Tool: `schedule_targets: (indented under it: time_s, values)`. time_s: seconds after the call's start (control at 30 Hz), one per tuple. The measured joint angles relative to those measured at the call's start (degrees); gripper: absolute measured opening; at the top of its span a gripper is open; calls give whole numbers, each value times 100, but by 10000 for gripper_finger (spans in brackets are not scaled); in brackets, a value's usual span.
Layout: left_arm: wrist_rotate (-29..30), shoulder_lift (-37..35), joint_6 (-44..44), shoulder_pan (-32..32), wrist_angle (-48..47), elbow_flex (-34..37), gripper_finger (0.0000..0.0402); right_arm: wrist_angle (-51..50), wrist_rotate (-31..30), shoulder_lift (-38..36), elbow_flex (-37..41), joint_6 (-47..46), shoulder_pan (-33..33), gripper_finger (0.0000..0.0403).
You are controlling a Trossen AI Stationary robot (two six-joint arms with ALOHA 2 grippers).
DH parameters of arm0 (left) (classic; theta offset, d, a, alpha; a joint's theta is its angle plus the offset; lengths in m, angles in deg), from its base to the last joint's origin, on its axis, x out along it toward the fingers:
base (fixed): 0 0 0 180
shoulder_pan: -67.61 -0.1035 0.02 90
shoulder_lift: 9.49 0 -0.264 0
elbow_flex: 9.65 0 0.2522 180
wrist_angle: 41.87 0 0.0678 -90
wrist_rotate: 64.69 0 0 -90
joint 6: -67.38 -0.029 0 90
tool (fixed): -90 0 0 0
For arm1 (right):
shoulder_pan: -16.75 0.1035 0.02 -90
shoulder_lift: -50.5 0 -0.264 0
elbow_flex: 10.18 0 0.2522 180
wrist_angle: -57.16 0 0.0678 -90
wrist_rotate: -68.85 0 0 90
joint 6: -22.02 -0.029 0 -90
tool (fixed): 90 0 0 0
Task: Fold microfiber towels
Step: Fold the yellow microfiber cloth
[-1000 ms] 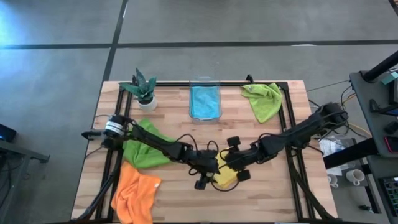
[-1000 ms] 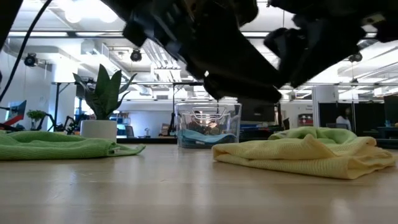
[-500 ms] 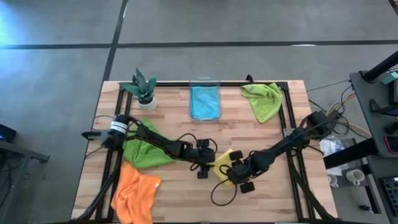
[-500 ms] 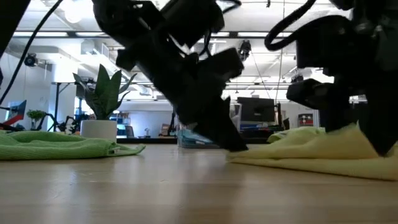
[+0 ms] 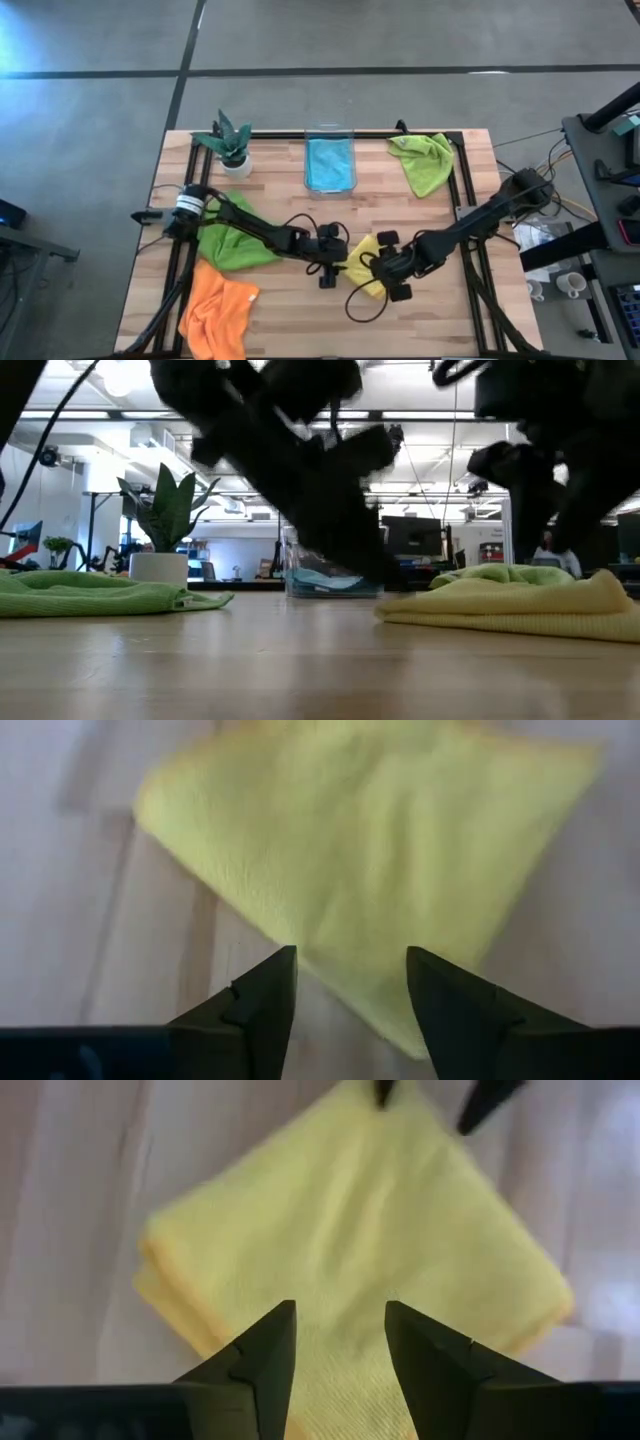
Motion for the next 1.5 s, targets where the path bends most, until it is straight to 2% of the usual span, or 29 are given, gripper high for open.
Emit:
schedule_targets:
  time_s: [0.07, 0.17, 0.3, 0.4, 0.6, 0.7, 0.8, 0.9, 1.0, 1.13, 1.23, 1.33, 1.5]
  values:
    - [0, -353, -150, 5, -182, 9, 175, -11, -318, -153, 1, -649, -12, 157]
    - [224, -1060, -493, 7, -1144, 25, 175, -67, -565, -404, 2, -1513, -60, 165]
    - [1008, -2066, -633, -2, -2369, 207, 175, -97, -432, -588, 2, -2062, -105, 192]
    - [1538, -2824, -589, -2, -2805, 444, 175, -58, -190, -515, 2, -2143, -166, 228]
    - [1733, -4103, -134, -2, -2536, 1547, 175, 419, -208, 152, -4, -1998, -397, 289]
    - [1693, -4553, 141, 33, -2003, 2232, 175, 563, -95, 701, -172, -1945, -533, 296]
    - [1367, -4811, 320, 96, -1277, 2805, 175, 537, -366, 1298, -495, -1980, -759, 292]
    - [1093, -4858, 331, 155, -400, 3163, 175, 531, -838, 1827, -979, -2265, -1139, 285]
    - [1008, -4752, 336, 177, 75, 3269, 175, 444, -996, 2224, -1514, -2317, -1579, 281]
    - [981, -4463, 342, 197, 175, 3232, 175, -51, -1009, 2360, -2152, -1812, -1870, 285]
    - [980, -4160, 439, 227, 156, 3238, 175, -426, -1099, 2018, -2406, -1556, -1837, 288]
    - [975, -3745, 627, 234, 314, 3237, 175, -855, -1193, 1503, -2302, -1545, -1754, 285]
    - [917, -2726, 651, 227, 1686, 3218, 175, -1167, -1138, 544, -1484, -2421, -1700, 279]
